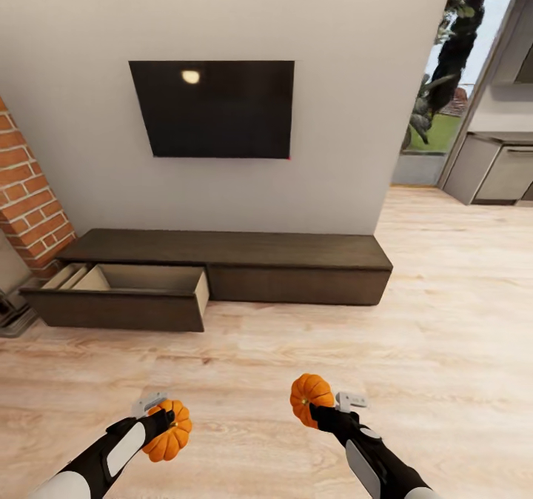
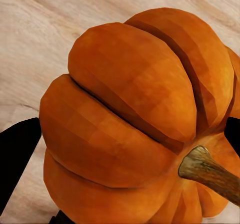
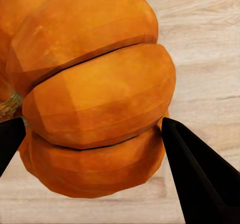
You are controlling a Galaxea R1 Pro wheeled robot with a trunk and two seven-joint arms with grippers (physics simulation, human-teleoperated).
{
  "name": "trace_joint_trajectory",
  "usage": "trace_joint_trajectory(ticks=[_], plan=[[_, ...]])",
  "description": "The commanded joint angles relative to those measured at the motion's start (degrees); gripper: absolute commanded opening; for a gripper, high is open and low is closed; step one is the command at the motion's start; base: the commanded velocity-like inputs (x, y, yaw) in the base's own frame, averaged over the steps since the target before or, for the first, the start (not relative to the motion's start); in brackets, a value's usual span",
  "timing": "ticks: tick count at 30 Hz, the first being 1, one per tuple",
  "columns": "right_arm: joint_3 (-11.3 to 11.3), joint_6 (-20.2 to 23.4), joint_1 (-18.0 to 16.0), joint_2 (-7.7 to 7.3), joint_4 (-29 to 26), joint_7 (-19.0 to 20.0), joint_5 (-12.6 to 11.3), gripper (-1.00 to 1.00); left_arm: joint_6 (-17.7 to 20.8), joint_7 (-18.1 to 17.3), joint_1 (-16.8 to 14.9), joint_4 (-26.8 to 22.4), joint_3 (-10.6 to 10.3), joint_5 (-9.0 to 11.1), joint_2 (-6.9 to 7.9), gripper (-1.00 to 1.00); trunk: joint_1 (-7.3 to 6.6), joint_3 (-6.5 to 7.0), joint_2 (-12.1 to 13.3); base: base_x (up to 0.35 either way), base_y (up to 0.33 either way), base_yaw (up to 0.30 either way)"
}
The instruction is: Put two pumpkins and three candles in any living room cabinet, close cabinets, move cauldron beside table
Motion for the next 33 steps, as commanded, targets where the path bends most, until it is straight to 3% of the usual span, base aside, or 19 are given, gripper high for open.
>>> trace_joint_trajectory(ticks=[1, 23, 33], plan=[[0.24, 0.2, -0.04, -0.03, -0.12, -0.21, -0.39, -1.0, 0.14, 0.49, -0.02, -0.18, -0.45, 0.48, 0.08, -1.0, 0.01, -0.05, -0.04, 0.091, 0.22, 0.283], [0.23, 0.2, -0.04, -0.04, -0.16, -0.14, -0.39, -1.0, 0.14, 0.49, -0.04, -0.19, -0.45, 0.42, 0.17, -1.0, 0.01, -0.05, -0.04, 0.043, 0.235, 0.28], [0.16, 0.21, -0.04, -0.17, -0.2, 0.41, -0.39, -1.0, 0.14, 0.49, -0.01, -0.2, -0.37, 0.39, 0.17, -1.0, 0.01, -0.05, -0.04, 0.255, 0.206, 0.038]])
